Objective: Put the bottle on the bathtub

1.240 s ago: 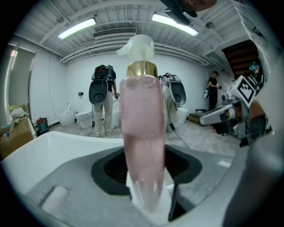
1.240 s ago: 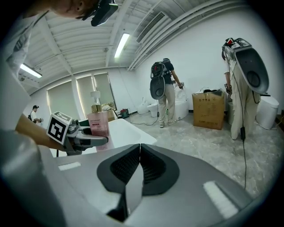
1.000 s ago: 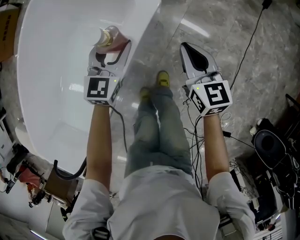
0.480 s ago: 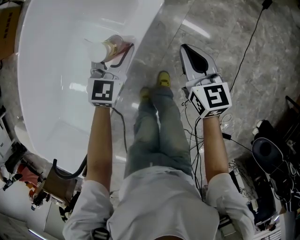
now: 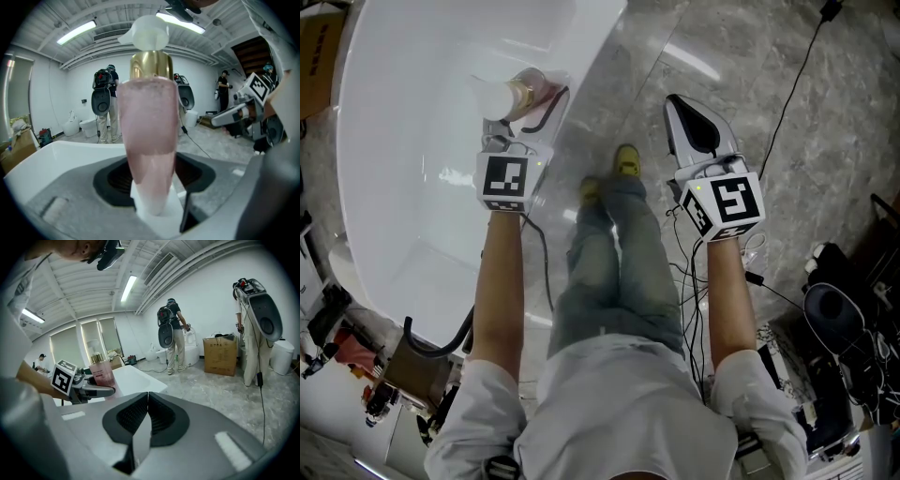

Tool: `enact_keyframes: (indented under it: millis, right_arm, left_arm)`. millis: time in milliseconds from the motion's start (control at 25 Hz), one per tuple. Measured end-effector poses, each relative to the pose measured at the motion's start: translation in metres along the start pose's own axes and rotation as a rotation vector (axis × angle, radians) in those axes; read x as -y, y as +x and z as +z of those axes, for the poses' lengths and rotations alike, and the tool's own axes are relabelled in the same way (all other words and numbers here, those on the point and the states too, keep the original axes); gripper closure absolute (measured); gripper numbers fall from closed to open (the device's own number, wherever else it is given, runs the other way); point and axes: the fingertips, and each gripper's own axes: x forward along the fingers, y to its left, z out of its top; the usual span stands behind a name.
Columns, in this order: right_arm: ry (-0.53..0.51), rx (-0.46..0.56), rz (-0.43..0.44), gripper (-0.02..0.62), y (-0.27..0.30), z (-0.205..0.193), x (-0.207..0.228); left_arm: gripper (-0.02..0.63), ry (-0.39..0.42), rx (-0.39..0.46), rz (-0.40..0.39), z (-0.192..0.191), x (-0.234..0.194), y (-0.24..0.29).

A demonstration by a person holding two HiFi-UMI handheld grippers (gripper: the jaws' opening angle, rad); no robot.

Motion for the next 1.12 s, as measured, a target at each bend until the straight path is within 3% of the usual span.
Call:
enact_keyframes:
  millis: [160,320,1120]
  right_arm:
    - [-0.007,0.007,-0.001,0.591,-0.006,0.005,0.000]
    - [-0.007,0.007,-0.006,0.591,-0.008,0.006,0.001]
    - [-0.028,0.054,-0.024,0.591,-0.032,0.071,-0.045]
  left_arm:
    - [0.274,-0.026,0.004,0.004,0.004,0.001,-0.003]
    - [0.245,-0.033,0.014,0.000,0.007,0.003,-0.006]
    - [0.227,-0.153,0.151,0.130,0.078,-0.032,-0.095]
